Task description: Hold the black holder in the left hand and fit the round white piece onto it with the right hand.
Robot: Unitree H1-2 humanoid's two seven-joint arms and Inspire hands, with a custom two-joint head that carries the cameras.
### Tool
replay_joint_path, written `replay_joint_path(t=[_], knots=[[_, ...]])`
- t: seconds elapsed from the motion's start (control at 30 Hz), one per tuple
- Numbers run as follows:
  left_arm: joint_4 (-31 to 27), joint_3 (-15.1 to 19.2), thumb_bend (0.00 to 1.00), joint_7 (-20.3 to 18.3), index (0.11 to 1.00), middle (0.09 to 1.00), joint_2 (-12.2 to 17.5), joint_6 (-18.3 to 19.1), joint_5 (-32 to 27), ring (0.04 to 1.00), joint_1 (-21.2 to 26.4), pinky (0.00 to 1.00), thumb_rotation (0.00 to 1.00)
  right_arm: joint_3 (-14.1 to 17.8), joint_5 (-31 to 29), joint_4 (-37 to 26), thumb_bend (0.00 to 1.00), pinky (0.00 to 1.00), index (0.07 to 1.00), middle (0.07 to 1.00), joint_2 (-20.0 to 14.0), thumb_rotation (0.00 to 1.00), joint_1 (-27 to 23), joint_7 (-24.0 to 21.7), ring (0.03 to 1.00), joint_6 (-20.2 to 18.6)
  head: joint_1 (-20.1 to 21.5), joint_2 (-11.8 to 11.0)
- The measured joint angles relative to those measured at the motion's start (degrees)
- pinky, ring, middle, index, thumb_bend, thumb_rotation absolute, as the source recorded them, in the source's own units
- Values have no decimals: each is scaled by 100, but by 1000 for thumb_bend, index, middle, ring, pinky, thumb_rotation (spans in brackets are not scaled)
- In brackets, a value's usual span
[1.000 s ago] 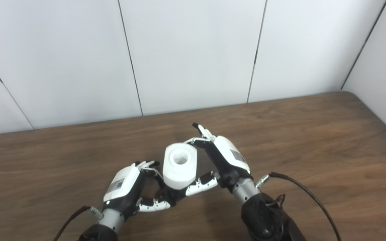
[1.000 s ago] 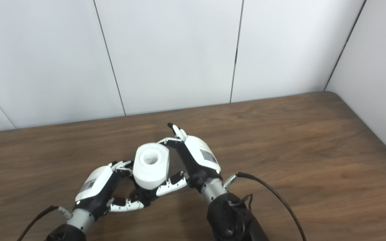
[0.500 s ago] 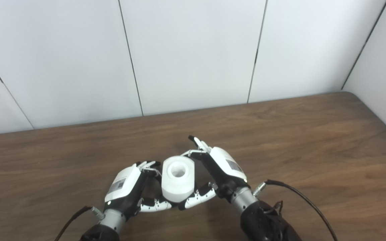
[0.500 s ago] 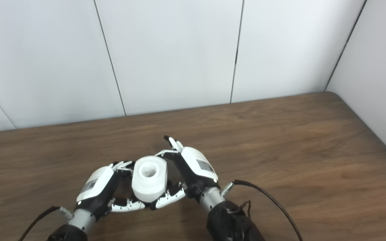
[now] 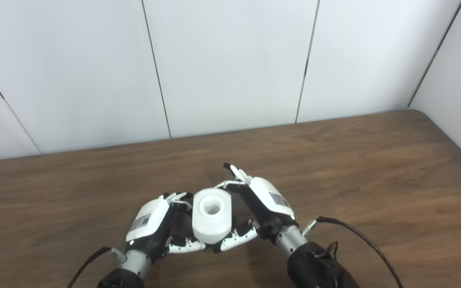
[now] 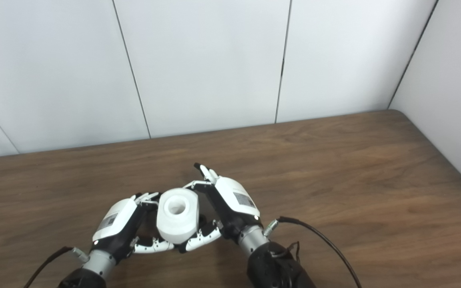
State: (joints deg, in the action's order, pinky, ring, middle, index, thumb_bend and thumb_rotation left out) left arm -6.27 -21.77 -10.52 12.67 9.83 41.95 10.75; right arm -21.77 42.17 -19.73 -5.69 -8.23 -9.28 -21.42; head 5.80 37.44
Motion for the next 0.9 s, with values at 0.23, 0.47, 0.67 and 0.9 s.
replay_joint_path(t=[0.23,0.47,0.67,0.9], knots=[[0,0,515,12,481,892,0,-1,-2,928,-5,1000,44,15,111,50,514,1000,479,1000,35,137,-4,56,1000,68,-9,-26],[0,-15,515,71,481,888,-12,-4,18,921,-19,973,44,93,208,307,514,1000,479,1000,89,133,-96,148,1000,87,-26,-44],[0,-27,516,81,481,891,-30,-7,44,924,-39,979,44,112,351,450,515,1000,479,1000,163,134,-87,300,1000,80,-44,-53],[0,-26,516,115,481,888,-37,-7,76,922,-54,977,44,119,449,610,514,1000,479,1000,239,135,-116,483,1000,67,-53,-44]])
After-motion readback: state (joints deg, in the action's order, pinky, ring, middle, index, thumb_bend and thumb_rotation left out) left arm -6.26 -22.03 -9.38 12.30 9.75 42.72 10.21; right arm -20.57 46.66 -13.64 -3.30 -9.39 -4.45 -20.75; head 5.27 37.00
